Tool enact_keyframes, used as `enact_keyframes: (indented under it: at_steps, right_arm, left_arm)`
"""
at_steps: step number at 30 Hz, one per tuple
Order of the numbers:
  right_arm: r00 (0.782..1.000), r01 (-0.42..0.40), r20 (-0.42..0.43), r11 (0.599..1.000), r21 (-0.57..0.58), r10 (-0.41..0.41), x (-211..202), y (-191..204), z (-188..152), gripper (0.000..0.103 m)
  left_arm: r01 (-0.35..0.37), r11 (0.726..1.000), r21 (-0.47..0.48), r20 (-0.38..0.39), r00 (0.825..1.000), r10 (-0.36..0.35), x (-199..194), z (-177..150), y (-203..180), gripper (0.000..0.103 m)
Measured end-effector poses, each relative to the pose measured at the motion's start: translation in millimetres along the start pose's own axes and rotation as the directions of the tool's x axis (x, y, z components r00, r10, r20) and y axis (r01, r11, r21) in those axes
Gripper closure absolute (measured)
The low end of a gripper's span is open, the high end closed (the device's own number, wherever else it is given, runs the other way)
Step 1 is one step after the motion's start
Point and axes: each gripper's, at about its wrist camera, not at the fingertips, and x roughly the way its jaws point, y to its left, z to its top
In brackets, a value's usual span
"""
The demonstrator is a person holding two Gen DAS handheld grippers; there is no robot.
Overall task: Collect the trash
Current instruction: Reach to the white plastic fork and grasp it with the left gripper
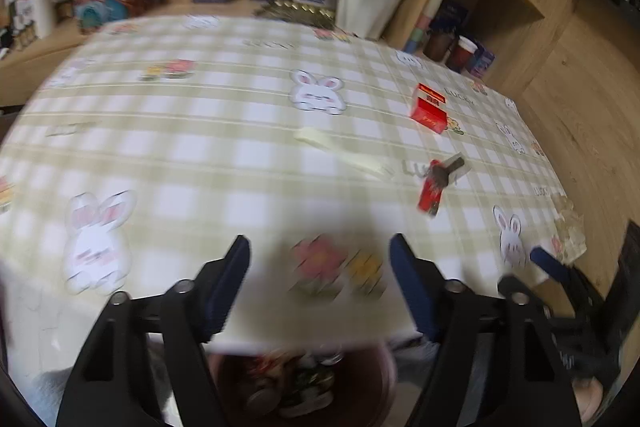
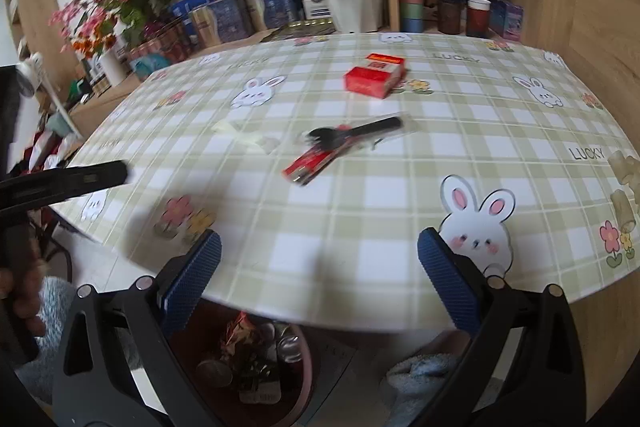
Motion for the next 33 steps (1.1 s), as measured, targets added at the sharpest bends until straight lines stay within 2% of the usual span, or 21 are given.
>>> enact_keyframes:
  at_steps: [2,6,9,12,15,16,18,20,23,24,25,26,28,33]
  right_arm:
    - [1.0,0.001,0.003,1.0,0.014,-0.001,5,-11,7,0.006]
    - [1.0,-0.001,0.008,0.999,0.041,0.001,13,-29,15,0.006]
    - [1.0,0.003,0.015,0.998,0.057,-0.004,17,-40,18,0.006]
    - [1.0,0.01,0.014,0.998,0.069,-0.011,21,-50,21,0.006]
    - [1.0,0.016,0.009,0.997,0.079,-0.017,23,-56,20,0.006]
    - [1.0,0.018,0.008,0.996,0.082,-0.019,24,-58,20,0.006]
    - [1.0,0.022,0.007,0.996,0.089,-0.023,26,-61,19,0.006]
    - [1.0,0.024,0.009,0.995,0.098,-0.025,25,-63,19,0.006]
    - [1.0,0.02,0.017,0.994,0.104,-0.022,24,-64,20,0.006]
    - [1.0,0.02,0.017,0.994,0.105,-0.022,24,-64,20,0.006]
    - [1.0,0.021,0.016,0.994,0.105,-0.022,24,-63,20,0.006]
    - [1.0,0.019,0.014,0.994,0.104,-0.021,24,-63,20,0.006]
    - [1.0,0.015,0.015,0.995,0.102,-0.016,24,-62,20,0.006]
    - [1.0,0.01,0.017,0.997,0.079,-0.012,22,-52,21,0.006]
  left_arm:
    - [0.021,0.999,-0.042,-0.034,0.999,-0.022,29,16,-9,0.042]
    - [0.024,0.99,-0.136,-0.056,0.998,-0.031,70,38,-19,0.042]
    - [-0.01,0.994,-0.112,-0.06,0.998,0.003,94,48,-33,0.042]
    - [-0.048,0.989,-0.139,-0.075,0.996,0.038,113,54,-35,0.042]
    - [-0.095,0.983,-0.156,-0.047,0.995,0.089,120,60,-39,0.044]
    - [-0.103,0.984,-0.148,-0.042,0.994,0.097,122,61,-41,0.049]
    - [-0.128,0.986,-0.11,-0.036,0.992,0.125,125,61,-49,0.053]
    - [-0.148,0.987,-0.064,-0.028,0.989,0.146,125,58,-54,0.063]
    - [-0.113,0.992,-0.049,-0.031,0.993,0.112,119,51,-50,0.076]
    - [-0.098,0.994,-0.054,-0.032,0.995,0.097,116,49,-47,0.082]
    - [-0.084,0.995,-0.057,-0.034,0.996,0.082,113,47,-42,0.097]
    - [-0.075,0.995,-0.059,-0.029,0.997,0.073,109,46,-39,0.103]
    - [-0.053,0.997,-0.065,-0.041,0.998,0.05,104,42,-31,0.103]
    - [-0.054,0.998,-0.037,-0.043,0.998,0.053,95,36,-19,0.103]
